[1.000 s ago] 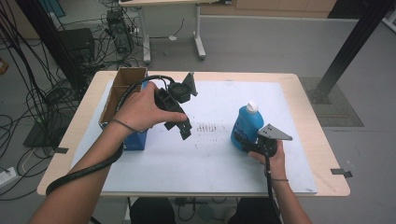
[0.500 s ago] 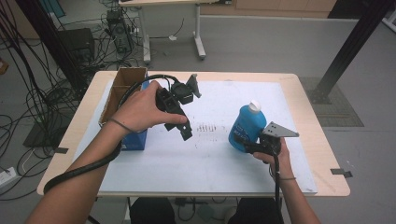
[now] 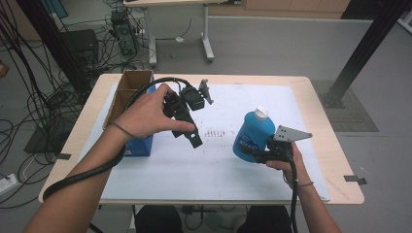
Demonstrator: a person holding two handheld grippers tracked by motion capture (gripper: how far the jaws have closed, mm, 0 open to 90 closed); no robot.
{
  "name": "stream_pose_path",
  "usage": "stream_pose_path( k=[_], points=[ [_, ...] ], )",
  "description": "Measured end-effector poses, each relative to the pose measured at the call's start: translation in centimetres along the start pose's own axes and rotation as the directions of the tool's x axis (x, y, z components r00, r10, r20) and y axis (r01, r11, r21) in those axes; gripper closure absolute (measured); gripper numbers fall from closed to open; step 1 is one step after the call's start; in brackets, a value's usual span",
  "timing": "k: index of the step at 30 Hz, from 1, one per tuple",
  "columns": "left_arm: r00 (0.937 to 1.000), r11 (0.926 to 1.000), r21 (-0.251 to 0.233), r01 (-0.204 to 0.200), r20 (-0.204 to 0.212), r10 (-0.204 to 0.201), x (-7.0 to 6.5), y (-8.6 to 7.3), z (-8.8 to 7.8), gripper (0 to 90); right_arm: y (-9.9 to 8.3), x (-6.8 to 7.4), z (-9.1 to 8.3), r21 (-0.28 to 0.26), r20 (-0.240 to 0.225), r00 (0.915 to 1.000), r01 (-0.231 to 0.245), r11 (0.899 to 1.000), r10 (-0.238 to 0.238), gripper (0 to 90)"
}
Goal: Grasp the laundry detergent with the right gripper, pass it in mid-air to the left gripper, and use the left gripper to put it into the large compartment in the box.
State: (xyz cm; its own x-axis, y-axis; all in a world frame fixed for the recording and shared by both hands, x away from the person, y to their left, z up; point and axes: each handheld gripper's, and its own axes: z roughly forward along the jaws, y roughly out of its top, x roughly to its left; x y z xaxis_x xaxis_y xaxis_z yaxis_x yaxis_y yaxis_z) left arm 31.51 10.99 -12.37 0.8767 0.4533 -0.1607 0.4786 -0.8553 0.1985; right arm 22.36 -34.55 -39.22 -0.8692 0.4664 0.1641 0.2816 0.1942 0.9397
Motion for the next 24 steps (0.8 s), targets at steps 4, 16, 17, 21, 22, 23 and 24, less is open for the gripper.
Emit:
stream_pose_path(
  k=[4, 16, 17, 21, 22, 23, 24],
  points=[
    [0.9997, 0.9997, -0.009, -0.023, 0.010, 0.023, -0.2, -0.1, 0.0, 7.1, 0.7, -0.3, -0.1, 0.017, -0.044, 0.9987, 0.025, 1.000, -0.024, 41.0],
    [0.9970, 0.9974, -0.007, -0.072, 0.027, 0.072, -0.5, 0.0, -0.4, 6.9, 1.8, -0.9, 0.1, 0.036, -0.142, 0.9885, 0.057, 0.998, -0.051, 41.0],
    [0.9968, 0.9971, -0.006, -0.075, 0.025, 0.076, -0.5, 0.0, -0.5, 6.8, 1.9, -1.0, 0.2, 0.038, -0.153, 0.9867, 0.062, 0.997, -0.055, 41.0],
    [0.9959, 0.9968, -0.003, -0.080, 0.043, 0.080, -0.5, 0.1, -0.4, 6.7, 2.4, -1.1, 0.4, 0.044, -0.188, 0.9795, 0.082, 0.996, -0.072, 41.0],
    [0.9957, 0.9966, 0.002, -0.082, 0.045, 0.082, -0.5, 0.2, -0.4, 6.8, 2.6, -1.1, 0.5, 0.047, -0.196, 0.9775, 0.088, 0.995, -0.077, 41.1],
    [0.9954, 0.9962, 0.006, -0.086, 0.043, 0.086, -0.6, 0.3, -0.4, 6.8, 2.7, -1.1, 0.6, 0.049, -0.207, 0.9748, 0.095, 0.994, -0.083, 41.0],
    [0.9948, 0.9956, 0.012, -0.093, 0.042, 0.093, -0.7, 0.4, -0.4, 7.0, 2.9, -1.2, 0.7, 0.053, -0.217, 0.9722, 0.102, 0.993, -0.088, 41.0]
  ],
)
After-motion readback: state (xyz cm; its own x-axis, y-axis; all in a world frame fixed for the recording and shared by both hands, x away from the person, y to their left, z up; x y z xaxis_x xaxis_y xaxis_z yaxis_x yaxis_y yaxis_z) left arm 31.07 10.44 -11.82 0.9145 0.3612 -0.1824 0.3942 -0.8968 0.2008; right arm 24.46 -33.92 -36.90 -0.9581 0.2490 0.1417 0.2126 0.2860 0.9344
